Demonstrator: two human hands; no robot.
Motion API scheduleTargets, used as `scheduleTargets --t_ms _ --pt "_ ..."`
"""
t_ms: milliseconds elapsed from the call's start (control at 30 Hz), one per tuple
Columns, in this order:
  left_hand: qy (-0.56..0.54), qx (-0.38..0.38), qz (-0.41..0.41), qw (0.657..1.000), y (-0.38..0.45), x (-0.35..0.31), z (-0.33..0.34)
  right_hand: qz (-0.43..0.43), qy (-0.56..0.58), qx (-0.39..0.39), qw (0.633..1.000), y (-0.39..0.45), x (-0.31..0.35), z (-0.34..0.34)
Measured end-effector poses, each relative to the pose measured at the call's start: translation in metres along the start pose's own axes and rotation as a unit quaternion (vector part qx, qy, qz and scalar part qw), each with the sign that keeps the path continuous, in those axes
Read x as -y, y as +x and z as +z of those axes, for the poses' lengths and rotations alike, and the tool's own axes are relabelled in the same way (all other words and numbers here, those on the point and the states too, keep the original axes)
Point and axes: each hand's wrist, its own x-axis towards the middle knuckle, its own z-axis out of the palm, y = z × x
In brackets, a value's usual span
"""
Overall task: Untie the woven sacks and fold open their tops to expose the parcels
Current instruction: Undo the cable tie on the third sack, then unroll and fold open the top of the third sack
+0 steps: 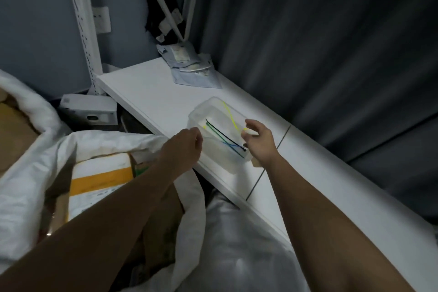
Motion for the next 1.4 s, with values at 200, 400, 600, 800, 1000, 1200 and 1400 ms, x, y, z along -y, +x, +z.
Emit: scheduleTargets --t_ms 200,400,600,800,1000,1200,1400 --pt "-0.032 0.025 0.033 0.999 -0.015 -0.015 0.013 0.055 -0.05 0.058 0.996 -0.047 -0.02 -0.01" --pt "-0.067 0.084 0.078 0.991 -0.104 -0.069 0.0 0.023 -0.03 0.117 0.992 -0.219 -0.008 -0.077" --pt "-0.083 0.234 0.146 0.958 -0.239 -0.109 0.008 0.085 0.01 0.087 0.993 -0.38 -0.05 -0.132" --pt "-0.092 0.343 0.12 0.927 -0.33 -0.112 0.034 0.202 0.094 0.117 0.968 -0.474 -0.089 -0.141" --pt "-0.039 0.258 0.128 0.957 -0.367 -0.113 0.032 0.159 0.184 0.139 0.96 -0.516 -0.094 -0.12" --pt "0.033 0.234 0.098 0.967 -0.409 -0.102 -0.002 0.179 0.219 0.126 0.951 -0.523 -0.067 -0.08" --pt "0.079 0.255 -0.003 0.964 -0.431 -0.091 -0.064 0.253 0.5 0.202 0.803 -0.493 -0.017 -0.065"
